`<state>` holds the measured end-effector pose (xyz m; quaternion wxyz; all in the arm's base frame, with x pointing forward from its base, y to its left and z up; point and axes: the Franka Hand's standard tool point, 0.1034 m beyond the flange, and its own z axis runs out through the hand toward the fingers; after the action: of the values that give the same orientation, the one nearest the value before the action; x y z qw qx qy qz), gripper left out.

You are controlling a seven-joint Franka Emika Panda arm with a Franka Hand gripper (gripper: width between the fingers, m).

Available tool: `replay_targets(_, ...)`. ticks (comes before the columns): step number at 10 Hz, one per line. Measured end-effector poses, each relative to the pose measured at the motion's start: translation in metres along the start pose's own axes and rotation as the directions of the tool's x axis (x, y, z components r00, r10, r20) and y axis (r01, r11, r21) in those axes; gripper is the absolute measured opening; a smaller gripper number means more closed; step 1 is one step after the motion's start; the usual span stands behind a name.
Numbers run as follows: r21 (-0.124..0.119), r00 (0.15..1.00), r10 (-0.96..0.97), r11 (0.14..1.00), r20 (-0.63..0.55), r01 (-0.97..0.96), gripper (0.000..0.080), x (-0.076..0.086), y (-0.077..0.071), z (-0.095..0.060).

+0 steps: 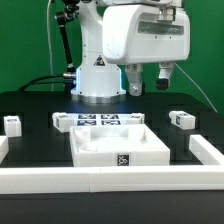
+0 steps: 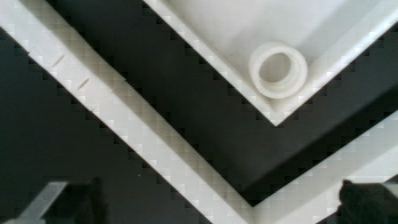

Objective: Assemble square table

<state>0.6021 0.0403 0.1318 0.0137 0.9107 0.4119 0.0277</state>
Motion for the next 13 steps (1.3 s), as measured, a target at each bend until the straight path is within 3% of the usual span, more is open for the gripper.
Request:
replay_targets(1, -0.019, 1.000, 0.003, 1.000, -0.022, -0.003, 0.0649, 0.004, 0.003, -0.001)
replay_targets(6, -0.020, 1.000, -0.018, 1.000, -0.019, 0.018, 0.0649, 0.003, 0.003, -0.001)
replay_targets(9, -0.003, 0.978, -0.209, 0.978, 0.012, 0.209, 0.0649, -0.008, -0.009, 0.009)
replay_targets(13, 0.004, 0.915, -0.403, 0.915, 0.015, 0.403, 0.0649, -0.013, -0.006, 0.011)
